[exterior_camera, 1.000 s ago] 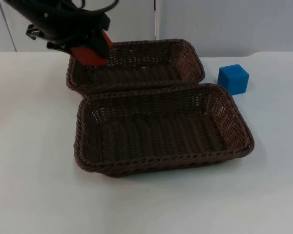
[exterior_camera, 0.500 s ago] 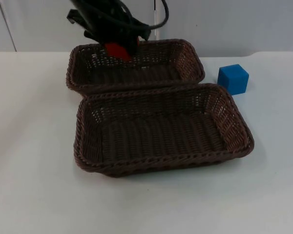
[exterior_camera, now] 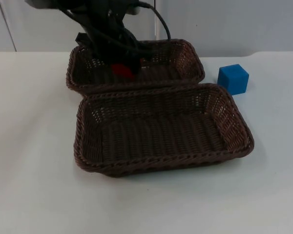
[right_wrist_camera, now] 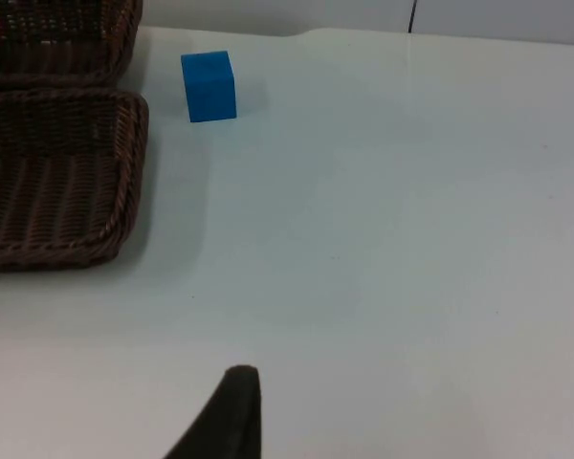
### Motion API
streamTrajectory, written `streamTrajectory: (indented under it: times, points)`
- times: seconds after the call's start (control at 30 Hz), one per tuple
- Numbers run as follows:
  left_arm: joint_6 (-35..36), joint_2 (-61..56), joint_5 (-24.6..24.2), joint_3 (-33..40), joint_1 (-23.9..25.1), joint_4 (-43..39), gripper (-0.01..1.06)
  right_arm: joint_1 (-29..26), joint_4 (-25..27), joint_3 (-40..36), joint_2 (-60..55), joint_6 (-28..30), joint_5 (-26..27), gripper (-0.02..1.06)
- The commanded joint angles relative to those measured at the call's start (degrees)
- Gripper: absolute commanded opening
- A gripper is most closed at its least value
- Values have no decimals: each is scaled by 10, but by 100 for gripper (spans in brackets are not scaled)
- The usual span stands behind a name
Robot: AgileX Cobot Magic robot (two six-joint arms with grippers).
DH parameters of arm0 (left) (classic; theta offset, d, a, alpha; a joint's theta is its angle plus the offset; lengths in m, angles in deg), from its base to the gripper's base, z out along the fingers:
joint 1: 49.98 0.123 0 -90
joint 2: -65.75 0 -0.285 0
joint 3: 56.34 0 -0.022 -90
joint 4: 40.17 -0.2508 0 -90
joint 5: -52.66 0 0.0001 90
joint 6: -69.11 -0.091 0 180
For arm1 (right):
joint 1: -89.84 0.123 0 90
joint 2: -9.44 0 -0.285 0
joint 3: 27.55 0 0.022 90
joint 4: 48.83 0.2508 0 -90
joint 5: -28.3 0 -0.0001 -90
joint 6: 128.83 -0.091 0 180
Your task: Pick up one cube with the left hand and place it into the upper basket. Pick up one cube with the right hand and place it into the lower basket.
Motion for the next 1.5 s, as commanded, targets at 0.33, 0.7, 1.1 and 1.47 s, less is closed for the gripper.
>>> streamTrajectory:
  times: [0.33,0.7,1.1,1.47]
  points:
    - [11,20,16,-4,-3,9,0,-1,-1,-4,1,0,4,105]
    - [15,20,-3,-5,-3,38,68,-1,-1,-4,1,0,4,105]
    - [16,-60,-11,-5,-3,40,99,-1,-1,-4,1,0,4,105]
    - [42,-140,-51,-5,-3,38,99,-1,-1,-4,1,0,4,105]
